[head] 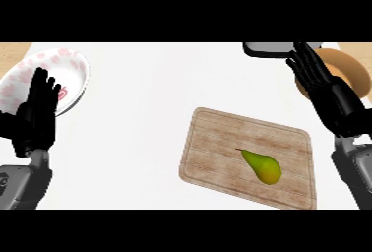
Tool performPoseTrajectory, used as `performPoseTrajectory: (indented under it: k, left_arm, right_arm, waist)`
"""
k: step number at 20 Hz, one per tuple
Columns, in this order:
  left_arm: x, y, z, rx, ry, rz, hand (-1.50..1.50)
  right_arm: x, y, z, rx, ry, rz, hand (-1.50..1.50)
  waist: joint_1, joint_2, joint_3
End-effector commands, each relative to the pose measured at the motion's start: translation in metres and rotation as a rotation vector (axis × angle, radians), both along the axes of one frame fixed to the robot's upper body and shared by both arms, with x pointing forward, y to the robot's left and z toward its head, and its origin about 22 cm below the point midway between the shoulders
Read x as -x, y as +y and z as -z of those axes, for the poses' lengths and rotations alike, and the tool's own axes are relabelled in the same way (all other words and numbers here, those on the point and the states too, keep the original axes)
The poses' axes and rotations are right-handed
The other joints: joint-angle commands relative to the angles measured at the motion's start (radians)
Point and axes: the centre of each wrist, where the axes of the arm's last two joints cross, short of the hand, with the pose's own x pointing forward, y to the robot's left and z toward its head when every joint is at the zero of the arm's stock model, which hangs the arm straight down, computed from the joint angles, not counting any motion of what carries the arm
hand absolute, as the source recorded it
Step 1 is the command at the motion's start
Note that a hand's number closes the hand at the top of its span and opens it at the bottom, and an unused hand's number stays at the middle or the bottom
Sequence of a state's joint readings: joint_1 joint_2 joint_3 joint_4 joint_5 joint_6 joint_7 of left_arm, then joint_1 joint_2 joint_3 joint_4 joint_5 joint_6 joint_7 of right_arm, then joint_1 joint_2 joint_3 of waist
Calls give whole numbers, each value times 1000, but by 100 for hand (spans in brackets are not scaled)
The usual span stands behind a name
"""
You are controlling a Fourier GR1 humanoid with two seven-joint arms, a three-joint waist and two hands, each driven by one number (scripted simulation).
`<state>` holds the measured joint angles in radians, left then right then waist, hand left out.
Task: Pick the pear from the cutting board and place it in the pot
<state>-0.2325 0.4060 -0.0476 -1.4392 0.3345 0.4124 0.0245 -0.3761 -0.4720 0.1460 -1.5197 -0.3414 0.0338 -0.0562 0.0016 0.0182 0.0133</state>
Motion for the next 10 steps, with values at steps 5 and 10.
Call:
performPoseTrajectory:
  k: [5,10]
  left_arm:
    - [23,-46,24,-15,-78,186,0]
    - [55,-65,45,4,-56,249,0]
  right_arm:
    - [-7,-71,-15,-216,-327,-238,150]
    - [25,-132,61,95,-139,143,-150]
  waist:
    - [10,-12,-8]
    - [16,-15,-11]
